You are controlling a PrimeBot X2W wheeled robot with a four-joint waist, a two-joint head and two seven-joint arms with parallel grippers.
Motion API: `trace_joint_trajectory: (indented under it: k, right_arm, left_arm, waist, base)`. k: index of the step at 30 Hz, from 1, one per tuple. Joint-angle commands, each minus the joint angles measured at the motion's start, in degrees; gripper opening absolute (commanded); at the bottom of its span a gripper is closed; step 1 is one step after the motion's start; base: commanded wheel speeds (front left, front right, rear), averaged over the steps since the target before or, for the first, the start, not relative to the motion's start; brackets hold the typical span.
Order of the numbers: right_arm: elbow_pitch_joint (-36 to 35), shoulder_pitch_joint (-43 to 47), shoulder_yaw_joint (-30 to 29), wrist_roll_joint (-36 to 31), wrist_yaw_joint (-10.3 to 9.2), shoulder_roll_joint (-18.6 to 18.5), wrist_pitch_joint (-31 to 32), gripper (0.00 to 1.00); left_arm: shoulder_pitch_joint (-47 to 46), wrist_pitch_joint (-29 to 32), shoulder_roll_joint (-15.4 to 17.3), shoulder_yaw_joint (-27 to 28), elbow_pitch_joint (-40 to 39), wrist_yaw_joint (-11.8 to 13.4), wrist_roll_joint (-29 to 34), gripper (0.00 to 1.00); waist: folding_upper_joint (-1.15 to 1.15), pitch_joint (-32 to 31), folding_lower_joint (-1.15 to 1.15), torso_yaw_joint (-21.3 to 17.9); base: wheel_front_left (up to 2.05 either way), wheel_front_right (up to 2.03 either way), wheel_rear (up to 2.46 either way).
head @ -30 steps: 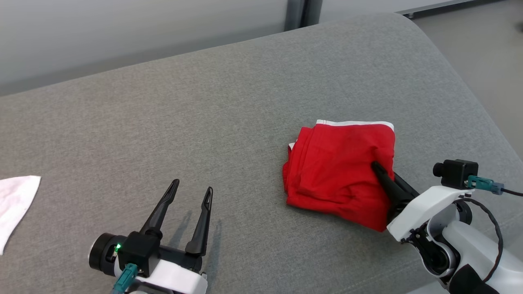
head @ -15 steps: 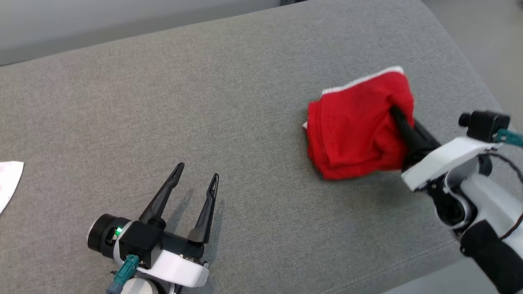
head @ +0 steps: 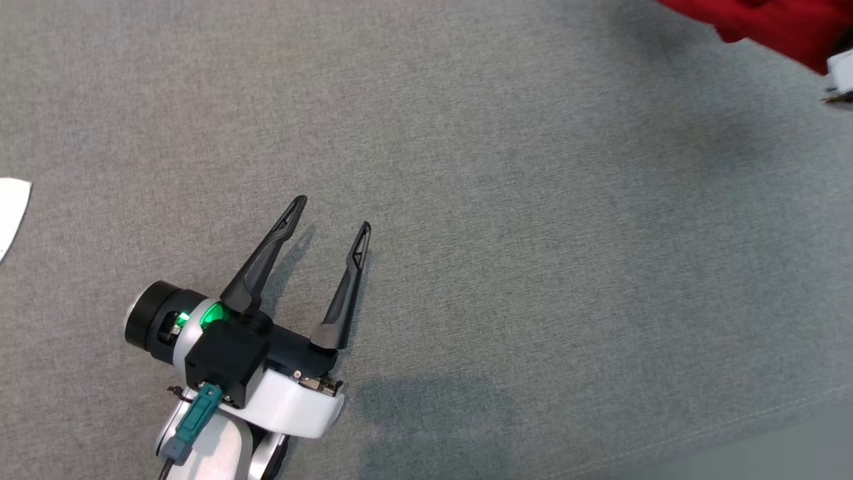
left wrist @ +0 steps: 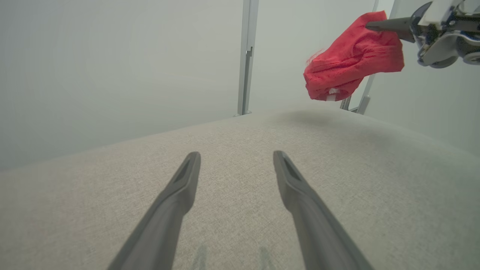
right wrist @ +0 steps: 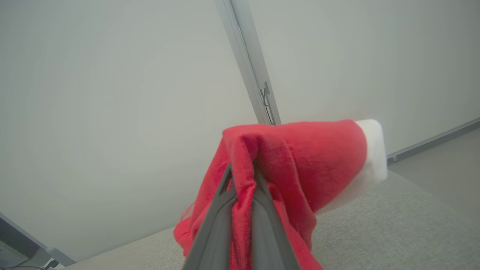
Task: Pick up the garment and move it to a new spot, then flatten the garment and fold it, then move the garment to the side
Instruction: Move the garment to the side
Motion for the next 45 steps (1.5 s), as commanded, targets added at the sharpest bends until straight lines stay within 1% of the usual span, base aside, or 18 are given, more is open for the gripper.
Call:
trace_joint_trajectory:
  k: [1,4,7,8,15,20,27,31,37,38,39,40,45]
  right_arm:
    - [0.0,-0.4,-1.7,-0.5,0.25,-1.6,-0.8,0.0]
    - [1.5,-1.0,-6.5,-1.7,0.25,-2.4,-0.8,0.0]
    - [2.5,0.1,-11.7,-4.3,0.25,-2.3,-0.8,0.0]
    - [2.5,0.1,-11.7,-4.3,0.25,-2.3,-0.8,0.0]
    - [3.7,5.3,-24.8,-12.8,0.25,0.7,-0.8,0.0]
    - [7.8,9.6,-32.1,-18.7,0.25,3.6,-0.8,0.0]
    - [14.5,11.1,-37.4,-21.9,0.25,7.1,-0.8,0.0]
    - [18.4,10.1,-40.1,-23.9,0.25,7.7,-0.8,0.0]
    - [21.2,8.5,-41.5,-26.4,0.25,8.8,-0.8,0.0]
    - [21.6,8.3,-41.8,-26.7,0.25,8.8,-0.8,0.25]
    - [21.9,8.1,-42.0,-27.0,0.25,8.8,-0.8,0.67]
    - [22.1,8.0,-42.3,-27.4,0.25,8.7,-0.8,1.0]
    - [22.0,8.6,-44.2,-30.4,0.25,8.2,-0.8,1.0]
  left_arm:
    - [-1.7,0.5,0.3,1.0,-2.1,-0.2,0.7,1.0]
    - [-2.1,1.2,0.8,0.6,-3.0,-0.3,1.1,1.0]
    - [-2.3,1.6,1.4,0.5,-3.8,-0.4,1.4,1.0]
    - [-2.3,1.6,1.4,0.5,-3.8,-0.4,1.4,1.0]
    - [-2.3,2.9,2.8,0.3,-5.1,-0.4,1.8,1.0]
    - [-2.5,3.8,3.5,-0.4,-5.8,-0.7,1.8,1.0]
    - [-2.4,4.5,4.2,-0.9,-6.4,-0.7,1.8,1.0]
    - [-2.5,4.7,4.4,-1.4,-6.4,-0.7,1.8,1.0]
    - [-2.6,4.5,4.3,-1.9,-6.1,-0.6,1.6,1.0]
    - [-2.6,4.5,4.3,-2.0,-6.0,-0.6,1.5,1.0]
    - [-2.7,4.4,4.2,-2.1,-5.9,-0.5,1.5,1.0]
    - [-2.8,4.3,4.2,-2.1,-5.8,-0.4,1.4,1.0]
    - [-2.7,3.6,3.8,-2.1,-4.8,0.2,0.9,1.0]
  waist:
    - [0.0,2.8,0.0,1.9]
    - [0.0,4.9,0.0,2.7]
    - [0.0,6.3,0.0,3.0]
    - [0.0,6.3,0.0,3.0]
    - [0.0,7.7,0.0,1.7]
    - [0.0,7.9,0.0,0.7]
    - [0.0,8.0,0.0,-0.2]
    - [0.0,7.8,0.0,-0.3]
    - [0.0,7.3,0.0,-0.1]
    - [0.0,7.2,0.0,0.0]
    - [0.0,7.1,0.0,0.1]
    - [0.0,6.9,0.0,0.2]
    - [0.0,5.7,0.0,0.3]
  base:
    - [0.0,0.0,0.0]
    - [0.0,0.0,0.0]
    - [0.0,0.0,0.0]
    - [0.0,0.0,0.0]
    - [0.0,0.0,0.0]
    - [0.0,0.0,0.0]
    - [0.0,0.0,0.0]
    - [0.0,0.0,0.0]
    - [0.0,0.0,0.0]
    - [0.0,0.0,0.0]
    - [0.0,0.0,0.0]
    - [0.0,0.0,0.0]
    - [0.0,0.0,0.0]
